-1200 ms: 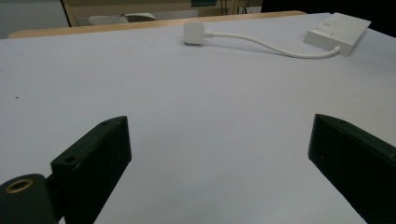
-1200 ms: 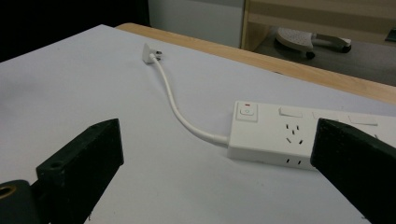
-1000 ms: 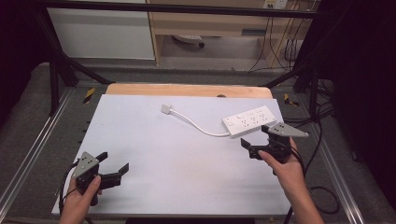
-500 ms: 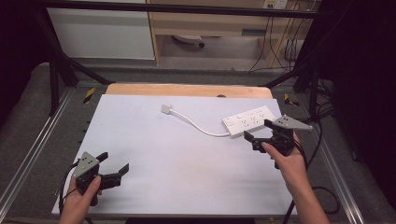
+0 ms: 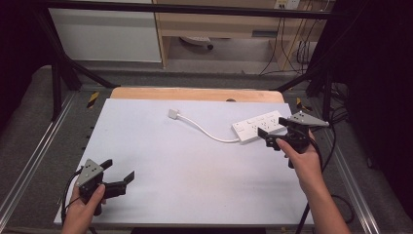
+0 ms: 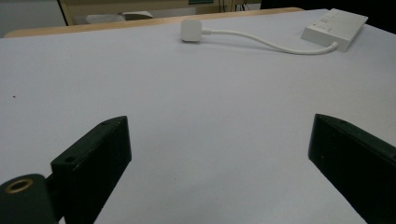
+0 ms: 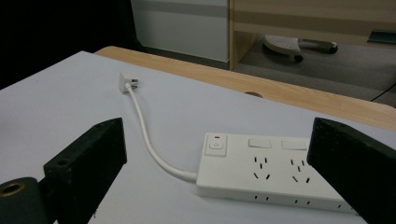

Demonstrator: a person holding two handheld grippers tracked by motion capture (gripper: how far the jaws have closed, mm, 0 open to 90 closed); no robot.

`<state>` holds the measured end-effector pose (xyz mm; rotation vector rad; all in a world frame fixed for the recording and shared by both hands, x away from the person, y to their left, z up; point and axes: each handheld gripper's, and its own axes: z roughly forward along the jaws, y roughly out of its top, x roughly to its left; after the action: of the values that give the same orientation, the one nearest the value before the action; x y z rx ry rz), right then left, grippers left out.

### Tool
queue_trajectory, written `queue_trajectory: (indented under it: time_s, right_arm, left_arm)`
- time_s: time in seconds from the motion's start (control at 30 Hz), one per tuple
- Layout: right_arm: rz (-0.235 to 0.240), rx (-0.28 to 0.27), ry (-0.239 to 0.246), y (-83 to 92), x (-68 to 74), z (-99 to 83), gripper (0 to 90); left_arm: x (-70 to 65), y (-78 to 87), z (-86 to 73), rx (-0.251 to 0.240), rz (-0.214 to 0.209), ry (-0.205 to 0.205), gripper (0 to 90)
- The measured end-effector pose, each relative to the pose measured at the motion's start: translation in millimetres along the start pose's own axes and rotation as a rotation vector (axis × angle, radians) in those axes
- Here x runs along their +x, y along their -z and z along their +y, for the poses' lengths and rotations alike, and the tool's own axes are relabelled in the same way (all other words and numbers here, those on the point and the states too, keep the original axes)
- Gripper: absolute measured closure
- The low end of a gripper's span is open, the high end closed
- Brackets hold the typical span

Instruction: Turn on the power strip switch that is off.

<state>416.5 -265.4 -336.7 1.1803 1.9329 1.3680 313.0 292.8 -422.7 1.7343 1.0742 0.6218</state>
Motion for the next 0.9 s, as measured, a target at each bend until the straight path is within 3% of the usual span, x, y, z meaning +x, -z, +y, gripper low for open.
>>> queue_trajectory:
  time_s: [0.77,0.9]
  right_arm:
    - [-0.039,0.033,-0.017,-26.9,-19.6,10.5,6.5]
    - [-0.066,0.049,-0.014,-36.2,-23.0,12.6,7.1]
  left_arm:
    - [0.5,0.2,0.2,-0.001,-0.004,-0.003,6.1]
    - [0.4,0.4,0.1,-0.003,-0.003,-0.001,6.1]
